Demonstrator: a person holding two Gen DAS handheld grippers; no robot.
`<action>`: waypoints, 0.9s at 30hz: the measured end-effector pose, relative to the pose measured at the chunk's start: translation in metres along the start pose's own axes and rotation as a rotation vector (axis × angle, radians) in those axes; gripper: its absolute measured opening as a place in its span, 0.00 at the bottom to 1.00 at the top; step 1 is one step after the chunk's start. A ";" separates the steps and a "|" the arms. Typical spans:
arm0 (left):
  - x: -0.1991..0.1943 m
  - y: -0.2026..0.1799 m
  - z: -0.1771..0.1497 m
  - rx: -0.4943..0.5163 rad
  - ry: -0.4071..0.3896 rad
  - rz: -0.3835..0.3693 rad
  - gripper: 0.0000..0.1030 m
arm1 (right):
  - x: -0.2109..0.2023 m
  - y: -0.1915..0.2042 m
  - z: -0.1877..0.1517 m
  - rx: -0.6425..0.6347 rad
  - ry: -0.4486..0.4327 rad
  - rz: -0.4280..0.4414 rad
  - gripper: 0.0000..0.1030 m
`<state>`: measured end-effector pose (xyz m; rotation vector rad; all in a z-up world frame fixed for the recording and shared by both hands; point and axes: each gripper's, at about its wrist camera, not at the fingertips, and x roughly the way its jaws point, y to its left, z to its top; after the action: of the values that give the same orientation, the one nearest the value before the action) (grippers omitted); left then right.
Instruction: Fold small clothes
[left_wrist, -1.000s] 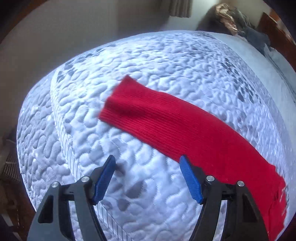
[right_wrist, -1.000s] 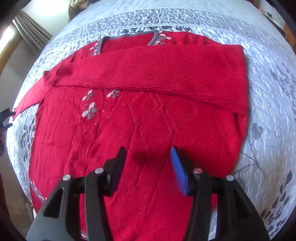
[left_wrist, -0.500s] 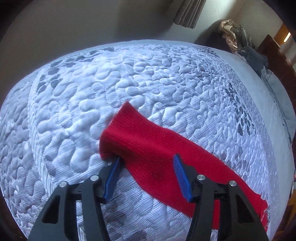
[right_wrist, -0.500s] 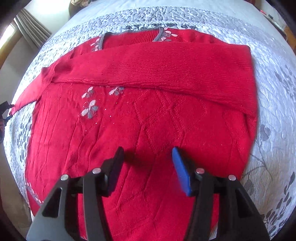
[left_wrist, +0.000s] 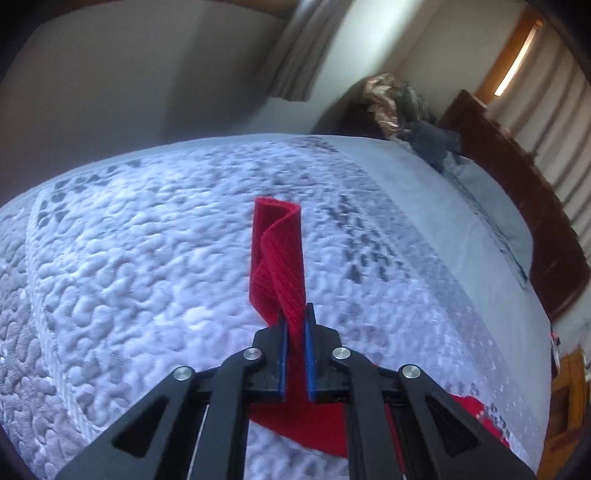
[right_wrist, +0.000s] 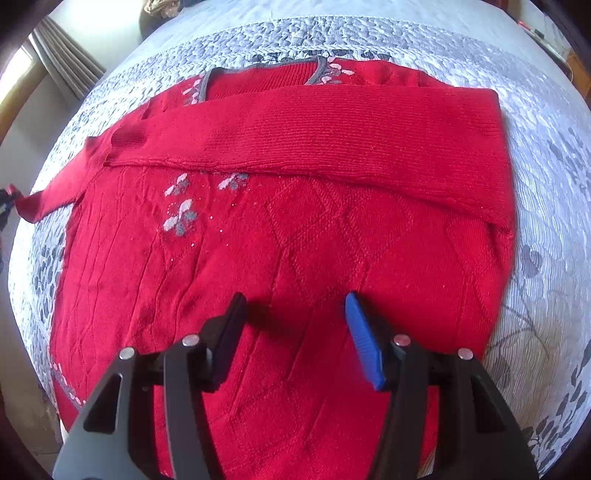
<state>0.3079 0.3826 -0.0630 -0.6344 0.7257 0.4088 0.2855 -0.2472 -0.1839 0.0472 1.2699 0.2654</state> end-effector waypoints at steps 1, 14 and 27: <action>-0.005 -0.021 -0.005 0.038 0.001 -0.031 0.07 | -0.002 -0.002 -0.001 0.012 -0.003 0.008 0.54; -0.023 -0.296 -0.168 0.467 0.132 -0.390 0.07 | -0.038 -0.023 -0.015 0.052 -0.069 0.039 0.53; 0.019 -0.373 -0.331 0.753 0.425 -0.373 0.32 | -0.048 -0.056 -0.024 0.097 -0.074 0.043 0.56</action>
<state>0.3664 -0.1096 -0.1223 -0.1223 1.0596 -0.3576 0.2598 -0.3148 -0.1562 0.1658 1.2090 0.2367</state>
